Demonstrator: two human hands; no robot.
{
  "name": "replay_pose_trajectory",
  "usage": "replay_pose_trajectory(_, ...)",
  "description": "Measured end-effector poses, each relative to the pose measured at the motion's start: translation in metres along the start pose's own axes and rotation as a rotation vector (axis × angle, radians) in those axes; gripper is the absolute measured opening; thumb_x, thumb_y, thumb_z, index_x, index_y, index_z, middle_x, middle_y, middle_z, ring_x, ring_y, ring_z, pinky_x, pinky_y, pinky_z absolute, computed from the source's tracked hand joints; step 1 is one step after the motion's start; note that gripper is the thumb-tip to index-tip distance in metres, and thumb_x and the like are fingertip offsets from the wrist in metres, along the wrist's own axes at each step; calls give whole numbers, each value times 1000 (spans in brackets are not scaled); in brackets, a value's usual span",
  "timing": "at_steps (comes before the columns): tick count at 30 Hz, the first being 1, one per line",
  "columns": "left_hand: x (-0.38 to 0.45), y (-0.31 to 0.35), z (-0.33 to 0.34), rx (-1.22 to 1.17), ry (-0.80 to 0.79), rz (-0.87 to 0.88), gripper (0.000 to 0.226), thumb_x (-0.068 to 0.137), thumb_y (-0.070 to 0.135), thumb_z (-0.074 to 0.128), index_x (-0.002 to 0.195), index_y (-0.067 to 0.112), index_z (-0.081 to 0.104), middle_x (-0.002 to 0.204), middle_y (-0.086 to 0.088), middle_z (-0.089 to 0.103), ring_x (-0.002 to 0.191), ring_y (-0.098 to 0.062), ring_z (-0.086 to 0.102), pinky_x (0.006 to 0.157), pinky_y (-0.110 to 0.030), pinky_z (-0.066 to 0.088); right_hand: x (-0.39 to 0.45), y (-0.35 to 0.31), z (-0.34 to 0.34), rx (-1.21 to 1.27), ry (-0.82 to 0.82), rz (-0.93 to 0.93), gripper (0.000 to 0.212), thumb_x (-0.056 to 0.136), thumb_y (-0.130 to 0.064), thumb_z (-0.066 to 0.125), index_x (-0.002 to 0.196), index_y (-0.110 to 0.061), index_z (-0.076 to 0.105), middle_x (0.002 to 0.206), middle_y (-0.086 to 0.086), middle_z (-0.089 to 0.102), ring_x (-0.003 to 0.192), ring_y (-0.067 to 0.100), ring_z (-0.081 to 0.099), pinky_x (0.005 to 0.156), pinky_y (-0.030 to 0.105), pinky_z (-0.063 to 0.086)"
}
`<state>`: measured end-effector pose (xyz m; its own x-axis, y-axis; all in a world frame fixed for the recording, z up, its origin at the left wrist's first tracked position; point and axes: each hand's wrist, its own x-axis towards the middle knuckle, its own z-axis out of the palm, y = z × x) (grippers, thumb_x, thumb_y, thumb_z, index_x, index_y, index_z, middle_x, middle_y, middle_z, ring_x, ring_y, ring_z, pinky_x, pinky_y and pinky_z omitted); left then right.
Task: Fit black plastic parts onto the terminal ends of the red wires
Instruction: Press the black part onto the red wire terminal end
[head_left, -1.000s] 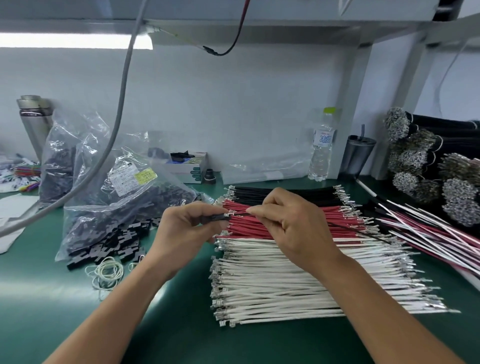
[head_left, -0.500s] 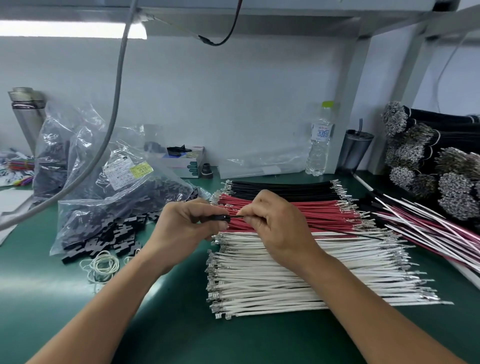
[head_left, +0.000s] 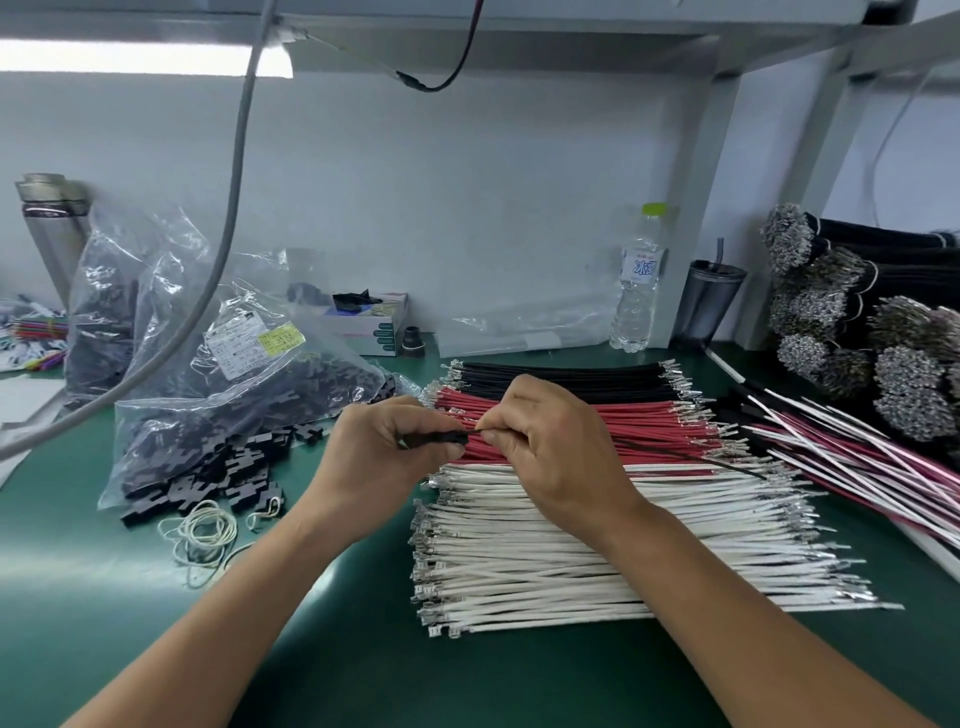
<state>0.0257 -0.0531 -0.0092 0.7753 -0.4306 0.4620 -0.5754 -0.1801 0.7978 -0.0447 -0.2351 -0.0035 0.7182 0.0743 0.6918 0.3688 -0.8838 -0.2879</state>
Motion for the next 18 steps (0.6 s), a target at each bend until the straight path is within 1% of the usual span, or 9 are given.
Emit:
replay_pose_trajectory(3,-1,1,-1,-3,6,-5,24,77,1,86,90,21,85,77,-2,72,61,-12,60,63,-28,50,-3,0,1,26,-6,-3,6,91,-16,71,91,-12,76,84,-13,51,79,7,53,70,25,44)
replay_pose_trajectory(4,-1,1,-2,5,1,-2,24,77,1,86,90,21,85,77,-2,71,61,-12,60,63,-28,50,-3,0,1,31,-2,-6,6,92,-15,71,91,-12,76,85,-13,51,79,8,53,70,25,44)
replay_pose_trajectory(7,0,1,-2,24,-8,12,23,77,2,86,91,20,84,76,0,72,61,-8,60,62,-23,50,-4,0,2,38,3,-19,7,92,-15,70,91,-12,75,85,-12,52,79,8,53,70,28,47)
replay_pose_trajectory(11,0,-2,-3,64,-11,29,23,76,4,87,90,23,84,77,-1,73,65,-16,63,62,-20,49,-6,1,7,41,-2,-30,6,92,-15,70,91,-12,76,84,-12,53,78,9,53,69,31,49)
replay_pose_trajectory(13,0,-4,-3,30,-15,-6,25,77,5,87,87,28,84,75,1,74,62,-14,63,62,-20,51,-4,4,6,40,5,-23,7,92,-17,71,92,-12,76,84,-9,57,79,11,55,69,34,51)
replay_pose_trajectory(15,2,-4,-1,-79,2,-71,25,80,5,85,85,30,83,72,-3,75,58,-11,63,62,-24,54,0,7,0,-56,80,-43,9,93,-21,71,93,-14,77,84,-8,59,80,12,55,68,36,51)
replay_pose_trajectory(18,6,-8,3,-224,90,-138,21,84,4,81,91,24,82,71,-9,75,56,-13,65,57,-26,57,7,11,-7,-304,302,-183,9,93,-17,72,99,-12,76,89,-1,62,88,18,52,73,30,46)
